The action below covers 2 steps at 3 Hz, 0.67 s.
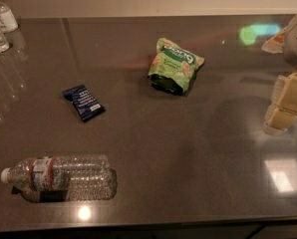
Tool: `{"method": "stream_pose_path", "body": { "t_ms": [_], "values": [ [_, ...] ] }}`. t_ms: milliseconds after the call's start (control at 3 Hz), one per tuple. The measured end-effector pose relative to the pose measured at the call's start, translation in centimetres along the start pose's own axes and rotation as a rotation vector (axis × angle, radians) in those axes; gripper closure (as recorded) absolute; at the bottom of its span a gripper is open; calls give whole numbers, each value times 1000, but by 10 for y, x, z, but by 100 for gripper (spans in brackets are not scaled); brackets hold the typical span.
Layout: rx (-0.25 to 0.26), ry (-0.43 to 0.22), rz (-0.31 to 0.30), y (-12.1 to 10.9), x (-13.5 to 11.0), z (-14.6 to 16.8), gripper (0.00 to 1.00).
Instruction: Place water bottle upright
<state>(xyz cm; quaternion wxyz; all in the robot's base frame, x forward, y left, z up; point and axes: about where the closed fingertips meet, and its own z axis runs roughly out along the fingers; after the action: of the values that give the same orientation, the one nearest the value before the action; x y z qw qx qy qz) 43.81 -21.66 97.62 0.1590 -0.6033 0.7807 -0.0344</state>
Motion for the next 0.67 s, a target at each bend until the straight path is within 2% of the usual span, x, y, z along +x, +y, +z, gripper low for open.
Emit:
{"method": "stream_pose_path", "body": {
  "t_ms": [333,667],
  "values": [
    [1,-1,-1,0,-1,0,0],
    [-23,-52,-114,25,-45,10,0]
  ]
}}
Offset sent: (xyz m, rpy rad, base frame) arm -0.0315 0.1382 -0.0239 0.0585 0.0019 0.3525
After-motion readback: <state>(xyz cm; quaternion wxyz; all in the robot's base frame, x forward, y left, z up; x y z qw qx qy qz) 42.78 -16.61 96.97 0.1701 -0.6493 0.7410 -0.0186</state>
